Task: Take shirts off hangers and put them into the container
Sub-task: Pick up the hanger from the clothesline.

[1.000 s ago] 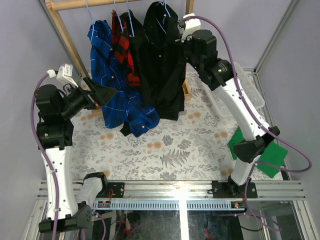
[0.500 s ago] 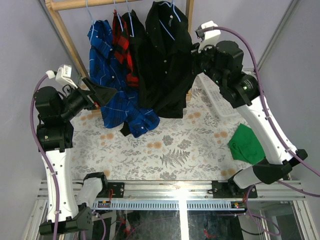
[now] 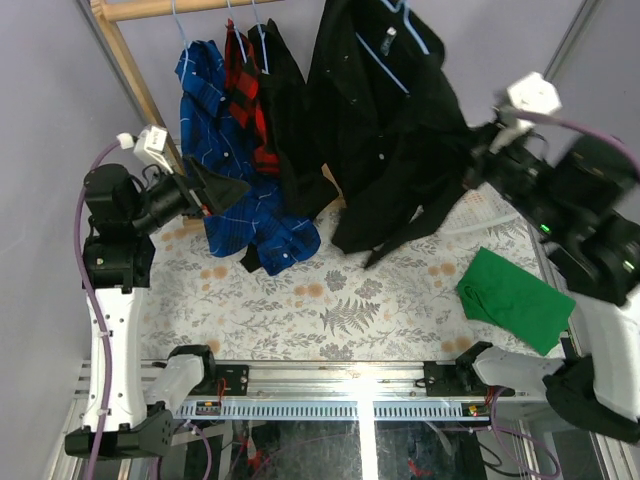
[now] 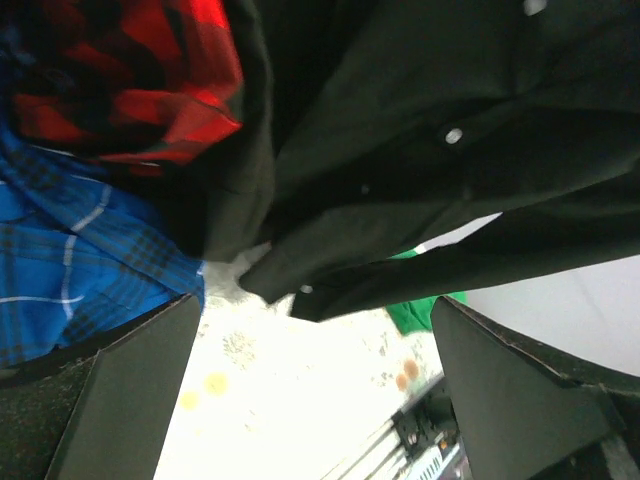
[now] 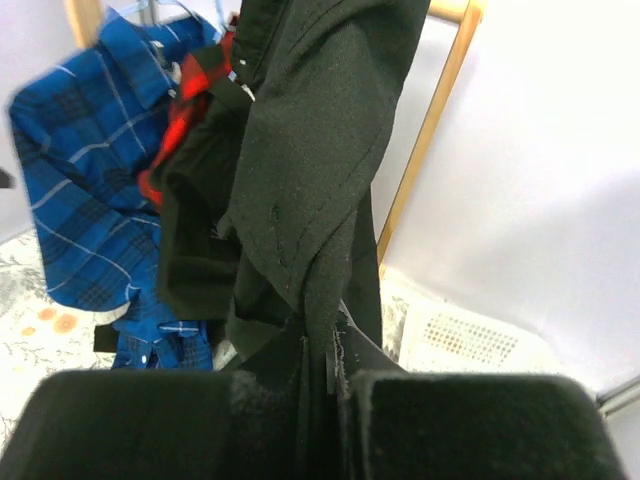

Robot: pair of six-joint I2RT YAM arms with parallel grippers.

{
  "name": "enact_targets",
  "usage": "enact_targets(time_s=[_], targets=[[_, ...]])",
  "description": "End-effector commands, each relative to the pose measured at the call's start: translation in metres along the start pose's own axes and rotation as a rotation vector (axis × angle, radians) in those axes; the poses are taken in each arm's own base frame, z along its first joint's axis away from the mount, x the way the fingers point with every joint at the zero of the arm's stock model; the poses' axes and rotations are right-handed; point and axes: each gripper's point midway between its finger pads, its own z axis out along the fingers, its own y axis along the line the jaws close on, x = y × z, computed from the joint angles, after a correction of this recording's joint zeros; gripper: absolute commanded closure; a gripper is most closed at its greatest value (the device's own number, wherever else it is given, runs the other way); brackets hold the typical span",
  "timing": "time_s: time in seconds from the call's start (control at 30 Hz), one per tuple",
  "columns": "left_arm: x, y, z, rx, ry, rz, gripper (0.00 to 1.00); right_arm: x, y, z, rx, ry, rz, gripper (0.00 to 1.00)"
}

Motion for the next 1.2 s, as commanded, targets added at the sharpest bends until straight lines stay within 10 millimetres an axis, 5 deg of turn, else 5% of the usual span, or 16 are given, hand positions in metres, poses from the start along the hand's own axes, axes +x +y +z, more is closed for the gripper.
enact_targets(time_s=[0.0,0.2,0.33,0.53,0.9,1.17], targets=[[0.011,-0.019,0.013,0.063,0.030,0.079,0.00,-0.044,0.009,-0.066,-0.099,-0.183,-0.093,1.00],[0.030,-0.027,0.033,0.028,0.053,0.138,0.00,-0.001,0.022,-0.078,-0.169,-0.093,-0.151,1.00],[0.025,-0.028,0.036,0.015,-0.010,0.128,0.00,0.024,0.044,-0.081,-0.290,-0.054,-0.181,1.00],[-0.009,-0.011,0.011,-0.147,-0.216,0.146,0.00,0.006,0.074,-0.118,-0.460,-0.261,-0.297,1.00],[-0.051,0.009,-0.057,-0.348,-0.578,0.030,0.00,-0.005,0.089,-0.147,-0.543,-0.369,-0.329,1.00],[-0.063,-0.007,-0.081,-0.300,-0.672,0.012,0.00,0.059,0.099,-0.093,-0.619,-0.100,-0.298,1.00]])
